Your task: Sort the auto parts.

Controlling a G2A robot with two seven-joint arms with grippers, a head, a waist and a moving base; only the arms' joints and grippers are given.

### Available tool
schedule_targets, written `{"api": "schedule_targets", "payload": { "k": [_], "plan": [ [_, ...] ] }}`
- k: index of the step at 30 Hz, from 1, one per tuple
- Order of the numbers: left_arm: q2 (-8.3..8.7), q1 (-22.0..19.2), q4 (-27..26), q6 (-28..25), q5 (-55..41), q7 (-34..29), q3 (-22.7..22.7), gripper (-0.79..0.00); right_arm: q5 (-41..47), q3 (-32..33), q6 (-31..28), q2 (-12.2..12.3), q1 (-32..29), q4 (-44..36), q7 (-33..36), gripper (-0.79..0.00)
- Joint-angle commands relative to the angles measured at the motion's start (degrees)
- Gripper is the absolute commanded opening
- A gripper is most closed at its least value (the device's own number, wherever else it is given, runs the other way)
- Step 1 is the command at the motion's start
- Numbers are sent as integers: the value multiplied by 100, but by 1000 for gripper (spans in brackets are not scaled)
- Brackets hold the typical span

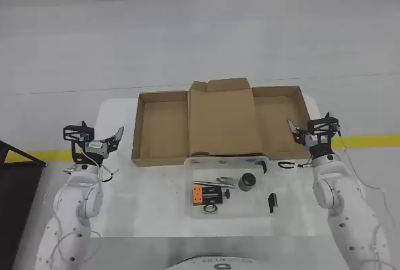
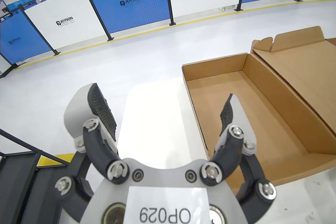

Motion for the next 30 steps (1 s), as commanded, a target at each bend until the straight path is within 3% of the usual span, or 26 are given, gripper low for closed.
{"api": "schedule_targets", "payload": {
  "k": [1, 7, 14, 23, 25, 27, 28, 30],
  "plan": [
    [0, 0, 0, 0, 0, 0, 0, 0, 0, 0, 0, 0, 0, 0, 0, -1],
    [0, 0, 0, 0, 0, 0, 0, 0, 0, 0, 0, 0, 0, 0, 0, -1],
    [0, 0, 0, 0, 0, 0, 0, 0, -430, -87, -2158, 125, -88, -284, 69, 0],
    [0, 0, 0, 0, 0, 0, 0, 0, -572, -15, -2274, 146, -105, -350, 69, 0],
    [0, 0, 0, 0, 0, 0, 0, 0, -408, -2, -2898, 176, -137, -383, 6, 0],
    [0, 0, 0, 0, 0, 0, 0, 0, -311, 191, -3958, 252, -198, -412, -148, 0],
    [0, 0, 0, 0, 0, 0, 0, 0, -276, 333, -4355, 287, -255, -425, -215, -46],
    [0, 0, 0, 0, 0, 0, 0, 0, -329, 545, -5099, 353, -367, -519, -298, -274]
  ]
}}
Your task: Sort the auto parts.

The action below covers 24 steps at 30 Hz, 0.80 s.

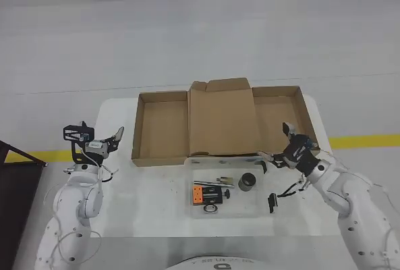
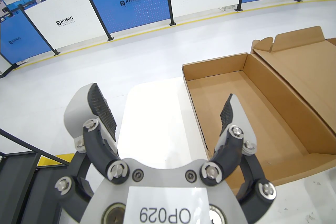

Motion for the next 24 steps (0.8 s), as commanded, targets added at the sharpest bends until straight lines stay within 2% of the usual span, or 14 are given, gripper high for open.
{"api": "schedule_targets", "payload": {
  "k": [1, 3, 7, 15, 18, 24],
  "plan": [
    [0, 0, 0, 0, 0, 0, 0, 0, -114, 186, -887, 58, -97, -103, -46, -403],
    [0, 0, 0, 0, 0, 0, 0, 0, -240, 285, -1256, 107, -169, -182, -59, -422],
    [0, 0, 0, 0, 0, 0, 0, 0, -617, 62, -1256, 226, -313, -387, 105, -400],
    [0, 0, 0, 0, 0, 0, 0, 0, -1195, -710, -1256, 354, -32, -375, 861, -400],
    [0, 0, 0, 0, 0, 0, 0, 0, -1457, -882, -1252, 375, 25, -418, 1008, -323],
    [0, 0, 0, 0, 0, 0, 0, 0, -1700, -1057, -1095, 396, 52, -399, 1104, -231]
  ]
}}
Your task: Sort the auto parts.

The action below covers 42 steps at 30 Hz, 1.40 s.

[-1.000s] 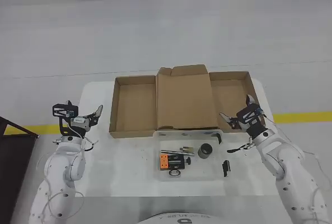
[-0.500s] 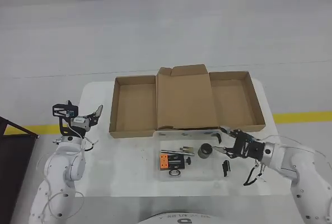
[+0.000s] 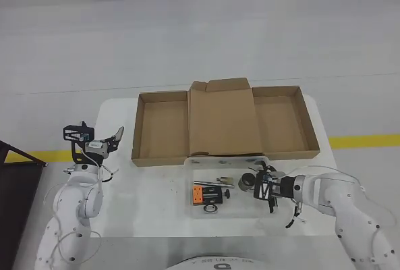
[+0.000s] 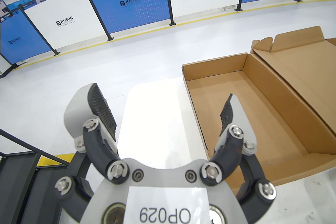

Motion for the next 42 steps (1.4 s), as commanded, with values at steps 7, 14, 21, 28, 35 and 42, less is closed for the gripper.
{"api": "schedule_targets", "payload": {
  "k": [7, 14, 21, 28, 35, 42],
  "plan": [
    [0, 0, 0, 0, 0, 0, 0, 0, -319, -309, 203, 14, 91, 63, 214, -197],
    [0, 0, 0, 0, 0, 0, 0, 0, -434, -602, 303, 13, 255, 212, 415, -246],
    [0, 0, 0, 0, 0, 0, 0, 0, -423, -826, 371, 8, 428, 361, 647, -317],
    [0, 0, 0, 0, 0, 0, 0, 0, -344, -967, 344, 13, 536, 435, 868, -483],
    [0, 0, 0, 0, 0, 0, 0, 0, -60, -927, 222, 37, 642, 533, 706, -785],
    [0, 0, 0, 0, 0, 0, 0, 0, 517, -83, -3, 158, 304, 360, -209, -785]
  ]
}}
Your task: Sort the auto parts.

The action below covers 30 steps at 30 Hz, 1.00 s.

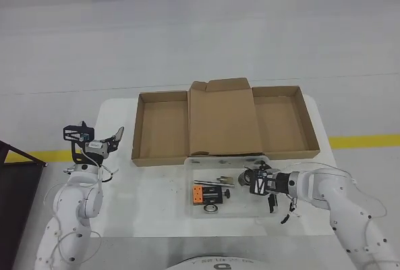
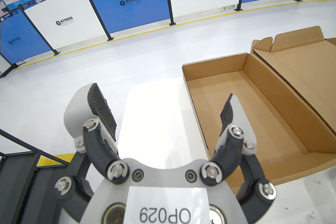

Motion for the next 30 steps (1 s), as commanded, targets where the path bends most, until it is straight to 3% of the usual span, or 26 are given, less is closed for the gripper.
{"api": "schedule_targets", "payload": {
  "k": [1, 7, 13, 17, 21, 25, 30],
  "plan": [
    [0, 0, 0, 0, 0, 0, 0, 0, 111, 234, -86, 32, -105, -32, -271, -785],
    [0, 0, 0, 0, 0, 0, 0, 0, 558, 811, -154, 115, -341, 15, -1108, -785],
    [0, 0, 0, 0, 0, 0, 0, 0, 1682, 1588, 45, 159, -306, 422, -1770, -785],
    [0, 0, 0, 0, 0, 0, 0, 0, 2501, 1611, 364, 170, 276, 942, -1071, -785],
    [0, 0, 0, 0, 0, 0, 0, 0, 3072, 1093, 946, 147, 1184, 1637, 179, -785],
    [0, 0, 0, 0, 0, 0, 0, 0, 2948, 342, 1741, 66, 2081, 2423, 1196, -785],
    [0, 0, 0, 0, 0, 0, 0, 0, 2568, -526, 2272, -86, 2813, 3366, 1486, -785]
  ]
}}
